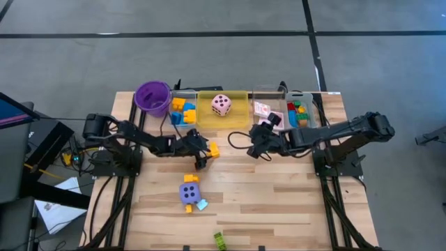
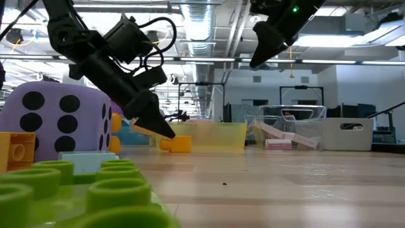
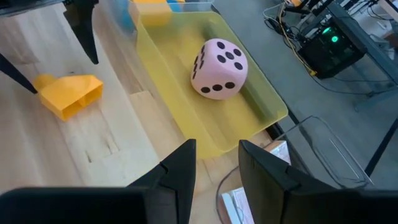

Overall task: Pick & Place Toys
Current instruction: Put the top large yellow game piece into the white transparent bin

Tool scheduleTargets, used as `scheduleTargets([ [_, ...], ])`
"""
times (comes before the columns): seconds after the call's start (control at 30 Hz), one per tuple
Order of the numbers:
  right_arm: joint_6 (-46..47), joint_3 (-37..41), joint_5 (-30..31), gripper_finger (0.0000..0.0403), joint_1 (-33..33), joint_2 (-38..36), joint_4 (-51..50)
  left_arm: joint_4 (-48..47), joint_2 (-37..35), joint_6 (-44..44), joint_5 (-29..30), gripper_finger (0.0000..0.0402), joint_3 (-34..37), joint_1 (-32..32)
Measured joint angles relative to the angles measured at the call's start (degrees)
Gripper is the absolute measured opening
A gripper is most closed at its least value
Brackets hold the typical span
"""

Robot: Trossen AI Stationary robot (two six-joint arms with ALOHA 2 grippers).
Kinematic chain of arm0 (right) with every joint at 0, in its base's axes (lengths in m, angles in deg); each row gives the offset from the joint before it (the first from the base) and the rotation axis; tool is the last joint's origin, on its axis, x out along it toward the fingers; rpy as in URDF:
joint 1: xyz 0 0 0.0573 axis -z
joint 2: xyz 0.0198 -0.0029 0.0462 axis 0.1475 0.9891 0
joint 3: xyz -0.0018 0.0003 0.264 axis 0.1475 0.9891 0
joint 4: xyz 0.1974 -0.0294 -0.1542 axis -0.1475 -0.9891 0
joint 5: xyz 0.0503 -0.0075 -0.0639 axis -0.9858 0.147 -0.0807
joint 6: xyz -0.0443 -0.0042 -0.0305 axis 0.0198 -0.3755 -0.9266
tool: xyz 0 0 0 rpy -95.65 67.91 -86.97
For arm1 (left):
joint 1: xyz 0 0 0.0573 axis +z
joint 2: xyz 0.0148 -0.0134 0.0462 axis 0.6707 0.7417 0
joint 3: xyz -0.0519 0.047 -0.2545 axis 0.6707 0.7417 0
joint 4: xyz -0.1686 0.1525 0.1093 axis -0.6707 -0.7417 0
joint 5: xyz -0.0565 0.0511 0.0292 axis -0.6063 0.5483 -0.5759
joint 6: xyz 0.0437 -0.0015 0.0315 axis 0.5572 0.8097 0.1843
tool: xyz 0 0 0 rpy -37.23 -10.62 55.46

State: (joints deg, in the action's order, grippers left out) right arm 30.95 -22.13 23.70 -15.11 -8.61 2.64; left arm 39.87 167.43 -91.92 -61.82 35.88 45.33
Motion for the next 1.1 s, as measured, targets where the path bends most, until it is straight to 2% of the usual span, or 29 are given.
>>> scheduleTargets([
  [0.67, -0.9, 0.0, -0.5, 0.0114, 3.7, 0.0, 0.5, 4.9, 0.0, 3.4, -3.0, 0.0375, 0.0, 1.1],
  [0.77, -0.9, 0.0, -1.1, 0.0114, 3.6, 0.0, 0.5, 6.5, 1.4, 3.5, -3.0, 0.0375, -0.1, 1.1],
  [1.1, -0.9, -0.1, -2.0, 0.0114, 3.3, 0.0, 0.4, 6.9, 10.2, 5.3, -2.7, 0.0375, -6.8, 1.1],
])
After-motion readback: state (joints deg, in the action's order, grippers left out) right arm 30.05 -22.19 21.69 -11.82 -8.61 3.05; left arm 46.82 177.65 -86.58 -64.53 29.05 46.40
